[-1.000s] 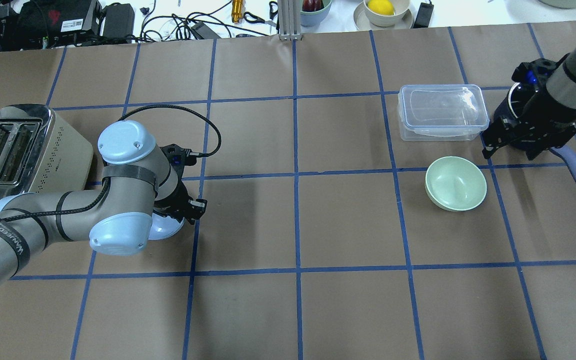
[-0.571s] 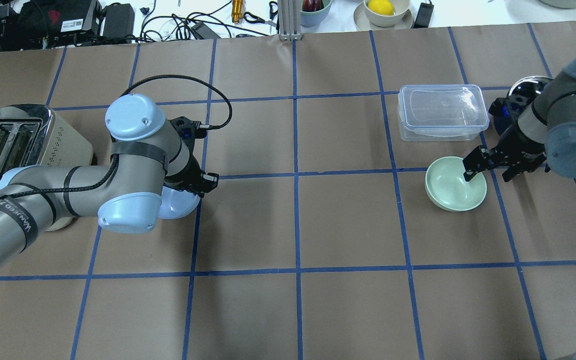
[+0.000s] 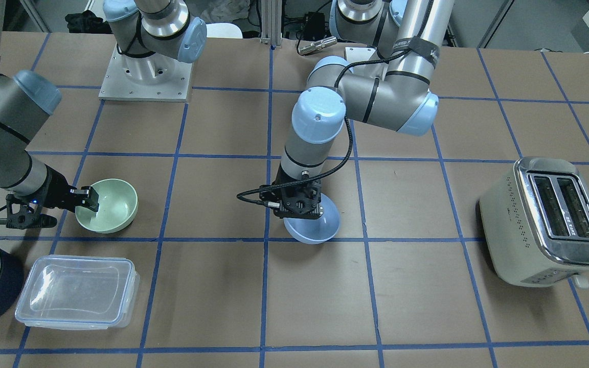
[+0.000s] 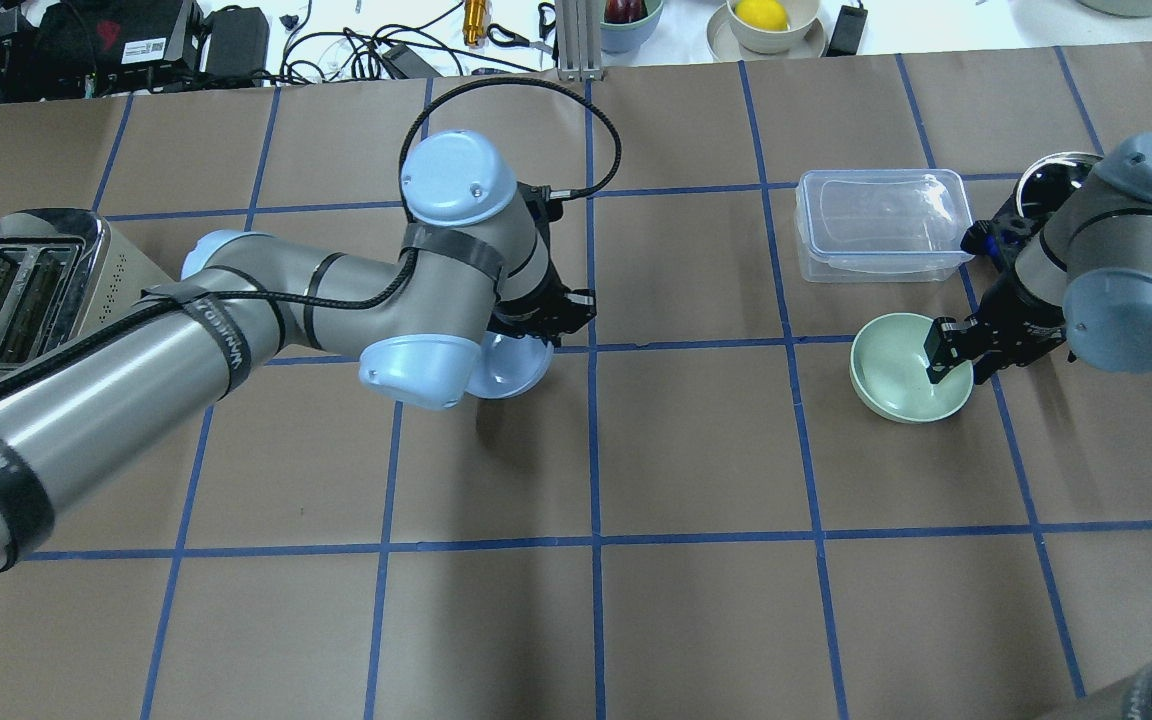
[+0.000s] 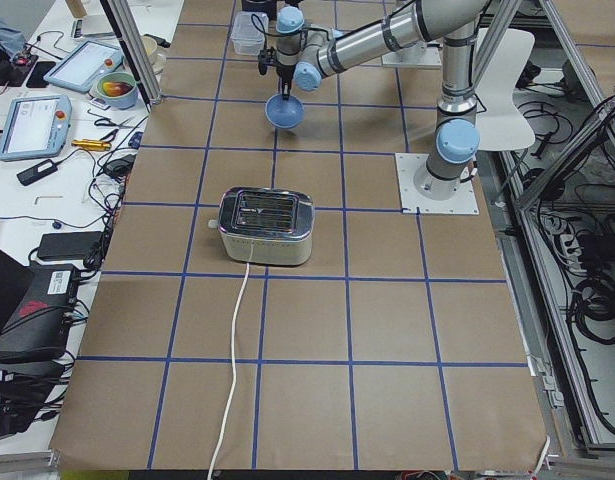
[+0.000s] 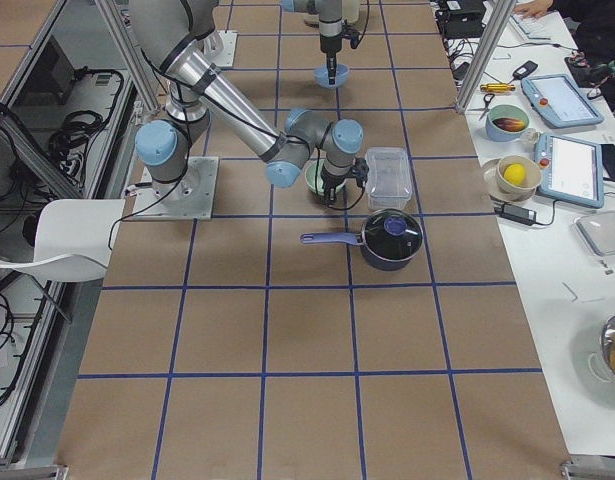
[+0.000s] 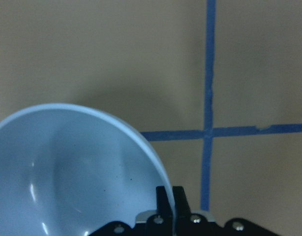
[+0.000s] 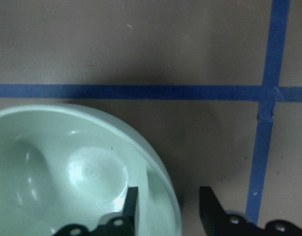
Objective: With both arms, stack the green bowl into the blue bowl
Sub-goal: 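Slide the light blue bowl to table center with left gripper, release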
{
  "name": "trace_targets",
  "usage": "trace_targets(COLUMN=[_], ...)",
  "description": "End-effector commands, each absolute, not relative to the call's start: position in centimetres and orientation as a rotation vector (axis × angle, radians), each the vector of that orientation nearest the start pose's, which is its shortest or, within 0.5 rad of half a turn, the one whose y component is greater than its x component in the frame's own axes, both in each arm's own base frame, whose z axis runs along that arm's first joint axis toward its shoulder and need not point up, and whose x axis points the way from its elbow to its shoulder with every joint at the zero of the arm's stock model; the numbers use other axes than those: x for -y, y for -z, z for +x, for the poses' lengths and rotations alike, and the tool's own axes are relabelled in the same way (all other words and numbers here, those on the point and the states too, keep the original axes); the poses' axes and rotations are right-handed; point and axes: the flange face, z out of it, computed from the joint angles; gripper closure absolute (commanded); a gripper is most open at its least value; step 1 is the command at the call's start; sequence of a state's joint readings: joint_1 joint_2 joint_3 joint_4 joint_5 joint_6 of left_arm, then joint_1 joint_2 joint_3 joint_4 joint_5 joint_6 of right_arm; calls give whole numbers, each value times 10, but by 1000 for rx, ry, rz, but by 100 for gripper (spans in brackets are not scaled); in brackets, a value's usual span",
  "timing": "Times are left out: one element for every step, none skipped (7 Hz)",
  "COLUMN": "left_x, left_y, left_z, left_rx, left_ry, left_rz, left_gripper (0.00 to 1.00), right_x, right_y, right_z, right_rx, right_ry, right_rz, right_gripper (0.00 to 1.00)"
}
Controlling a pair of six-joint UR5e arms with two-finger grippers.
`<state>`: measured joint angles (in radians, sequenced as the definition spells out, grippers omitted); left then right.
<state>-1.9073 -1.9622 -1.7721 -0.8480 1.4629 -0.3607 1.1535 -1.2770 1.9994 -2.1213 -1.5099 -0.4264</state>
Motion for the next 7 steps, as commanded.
trace_targets(left_x=[515, 506, 508, 509, 532, 534, 530], left_y=[-235, -222, -227, -246, -261, -277, -303], left_z=[-390, -403, -405, -399, -358, -311, -285], left_rx=[-3283, -3275, -3279, -3283, -3277, -3247, -3235], left_ry=[130, 97, 115, 146, 113, 15, -18], left_rz=[-2, -4, 2, -4, -122, -82, 7], left_gripper=[100, 100, 95, 11, 3, 0, 0], right_x=[524, 533, 537, 539, 543, 548, 554], right_y=[-213, -226, -234, -240, -249, -259, -276], right_z=[-79, -83, -85, -86, -87, -88, -84], right_rx=[-2978, -2973, -2968, -2965, -2961, -2953, -2949], right_ry=[-262, -274, -283, -286, -294, -307, -294], right_rz=[-3, -2, -1, -3, -3, -4, -16], right_gripper=[100, 100, 100, 100, 100, 100, 100])
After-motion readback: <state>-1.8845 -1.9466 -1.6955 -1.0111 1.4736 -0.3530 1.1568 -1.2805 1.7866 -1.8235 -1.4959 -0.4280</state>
